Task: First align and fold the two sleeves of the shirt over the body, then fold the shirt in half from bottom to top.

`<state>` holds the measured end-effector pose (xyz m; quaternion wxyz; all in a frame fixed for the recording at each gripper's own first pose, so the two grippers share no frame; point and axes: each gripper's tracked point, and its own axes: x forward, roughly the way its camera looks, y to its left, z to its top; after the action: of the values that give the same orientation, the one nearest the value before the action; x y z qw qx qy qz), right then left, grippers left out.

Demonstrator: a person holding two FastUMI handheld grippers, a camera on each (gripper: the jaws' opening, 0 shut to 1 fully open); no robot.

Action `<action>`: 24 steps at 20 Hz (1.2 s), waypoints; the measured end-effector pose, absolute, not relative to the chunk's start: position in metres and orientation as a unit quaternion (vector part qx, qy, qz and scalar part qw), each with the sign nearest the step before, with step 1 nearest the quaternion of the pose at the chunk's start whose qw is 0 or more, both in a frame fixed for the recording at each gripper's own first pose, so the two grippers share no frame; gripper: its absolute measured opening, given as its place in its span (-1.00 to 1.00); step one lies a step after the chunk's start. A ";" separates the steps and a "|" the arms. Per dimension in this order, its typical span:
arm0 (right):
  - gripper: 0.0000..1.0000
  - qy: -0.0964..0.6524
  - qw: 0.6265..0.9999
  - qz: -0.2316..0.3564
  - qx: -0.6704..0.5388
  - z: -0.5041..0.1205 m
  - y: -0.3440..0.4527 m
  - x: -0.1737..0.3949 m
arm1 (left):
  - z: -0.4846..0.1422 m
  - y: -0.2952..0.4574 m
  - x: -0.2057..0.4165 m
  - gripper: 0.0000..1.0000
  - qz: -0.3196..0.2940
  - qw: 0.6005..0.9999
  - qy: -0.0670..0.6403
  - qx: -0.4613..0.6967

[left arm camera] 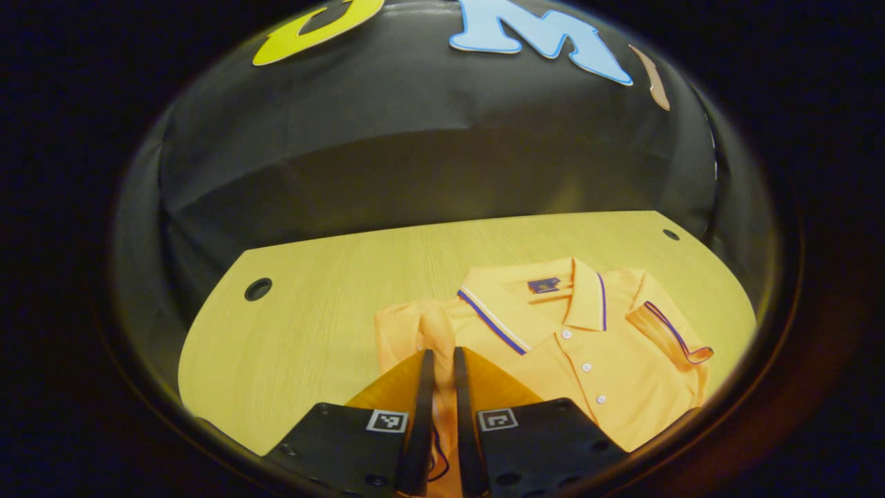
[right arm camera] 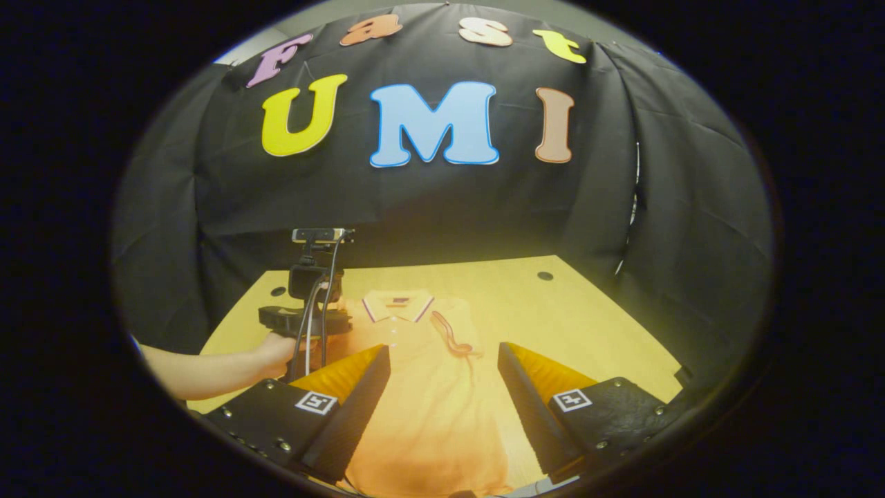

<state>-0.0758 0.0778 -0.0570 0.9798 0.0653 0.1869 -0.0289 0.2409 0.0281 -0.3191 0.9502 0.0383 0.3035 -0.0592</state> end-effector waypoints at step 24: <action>0.94 0.211 0.975 0.064 0.036 -0.146 0.026 -0.160 | -0.252 0.029 0.009 0.88 -0.036 0.964 0.264 -0.007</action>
<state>-0.1601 0.0264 -0.1460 0.9748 0.0358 0.2105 0.0640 0.0090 0.0295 -0.2515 0.9638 -0.0072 0.2642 -0.0359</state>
